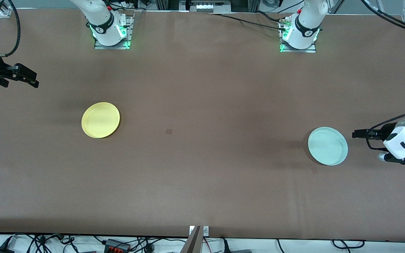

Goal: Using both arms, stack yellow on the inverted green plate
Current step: 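Reach the left gripper down to the rim of the green plate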

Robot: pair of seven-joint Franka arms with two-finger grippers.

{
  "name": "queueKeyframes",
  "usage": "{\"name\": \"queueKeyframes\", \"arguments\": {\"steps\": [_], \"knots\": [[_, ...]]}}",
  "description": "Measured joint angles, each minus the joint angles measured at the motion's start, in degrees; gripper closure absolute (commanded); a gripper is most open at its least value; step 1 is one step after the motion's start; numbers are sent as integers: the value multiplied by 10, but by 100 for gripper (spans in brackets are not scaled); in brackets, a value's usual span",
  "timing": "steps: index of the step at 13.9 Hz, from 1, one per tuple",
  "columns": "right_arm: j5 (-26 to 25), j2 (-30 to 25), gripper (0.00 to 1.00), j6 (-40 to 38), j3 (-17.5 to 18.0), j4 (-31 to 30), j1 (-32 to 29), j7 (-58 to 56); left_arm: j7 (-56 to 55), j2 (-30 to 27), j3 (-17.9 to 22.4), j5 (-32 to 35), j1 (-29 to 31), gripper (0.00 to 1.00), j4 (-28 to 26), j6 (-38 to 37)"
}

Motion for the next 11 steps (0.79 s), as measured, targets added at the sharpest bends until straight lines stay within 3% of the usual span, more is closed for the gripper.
{"name": "queueKeyframes", "arguments": {"steps": [3, 7, 8, 11], "knots": [[0, 0, 0, 0, 0, 0, 0, 0, 59, 53, -2, -15, 29, 0, 1, 51], [0, 0, 0, 0, 3, 0, 1, 0, 115, 103, -3, -70, 51, 1, 0, 66], [0, 0, 0, 0, 3, 0, 1, 0, 133, 113, -3, -72, 54, 5, 0, 80], [0, 0, 0, -1, 1, 0, 0, 0, 172, 135, -6, -73, 57, 34, 0, 123]]}}
